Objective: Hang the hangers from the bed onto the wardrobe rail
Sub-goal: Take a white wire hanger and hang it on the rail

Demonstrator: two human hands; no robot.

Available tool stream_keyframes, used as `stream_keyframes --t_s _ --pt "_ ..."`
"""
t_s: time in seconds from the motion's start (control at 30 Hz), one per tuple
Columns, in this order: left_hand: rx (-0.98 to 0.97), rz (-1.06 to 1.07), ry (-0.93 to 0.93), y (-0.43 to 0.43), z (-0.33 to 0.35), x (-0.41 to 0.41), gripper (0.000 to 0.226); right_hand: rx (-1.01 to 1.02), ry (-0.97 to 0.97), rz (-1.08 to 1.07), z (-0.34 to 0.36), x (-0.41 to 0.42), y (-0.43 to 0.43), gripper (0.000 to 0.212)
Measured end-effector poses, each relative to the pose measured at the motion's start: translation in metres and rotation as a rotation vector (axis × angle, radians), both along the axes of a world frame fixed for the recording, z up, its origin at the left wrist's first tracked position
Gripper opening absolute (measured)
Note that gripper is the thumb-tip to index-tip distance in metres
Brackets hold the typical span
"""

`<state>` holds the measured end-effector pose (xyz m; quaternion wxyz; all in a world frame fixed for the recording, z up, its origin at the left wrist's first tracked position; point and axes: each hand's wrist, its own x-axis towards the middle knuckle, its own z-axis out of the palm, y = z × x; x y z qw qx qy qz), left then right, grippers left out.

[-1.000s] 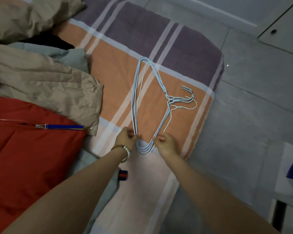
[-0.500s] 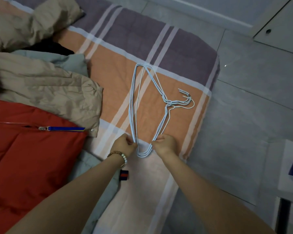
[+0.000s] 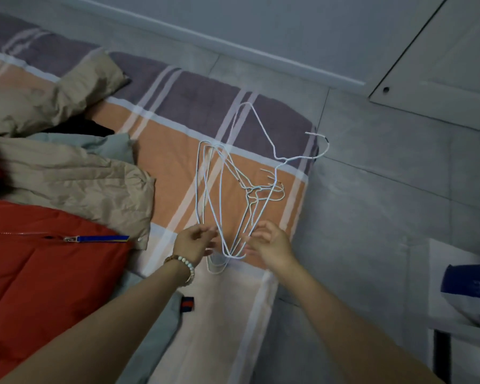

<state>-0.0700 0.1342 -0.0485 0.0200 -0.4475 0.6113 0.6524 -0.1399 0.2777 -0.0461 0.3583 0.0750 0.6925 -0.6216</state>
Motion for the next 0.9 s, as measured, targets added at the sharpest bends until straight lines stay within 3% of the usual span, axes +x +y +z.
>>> stream_keyframes --t_s 0.2,0.43,0.7,0.9 --pt "0.146 0.012 0.08 0.031 0.052 -0.036 0.018 -0.032 -0.007 0.149 0.042 -0.024 0.025 0.025" --pt "0.028 -0.122 -0.157 0.047 0.018 -0.039 0.043 -0.123 -0.003 0.116 0.022 -0.03 0.024 0.025" --pt "-0.113 -0.303 0.072 0.086 0.033 -0.034 0.034 -0.247 0.125 -0.115 0.045 -0.033 0.054 0.02" --pt "-0.307 -0.633 0.336 0.133 0.134 -0.082 0.051 -0.27 0.396 -0.365 0.147 -0.052 0.123 0.027"
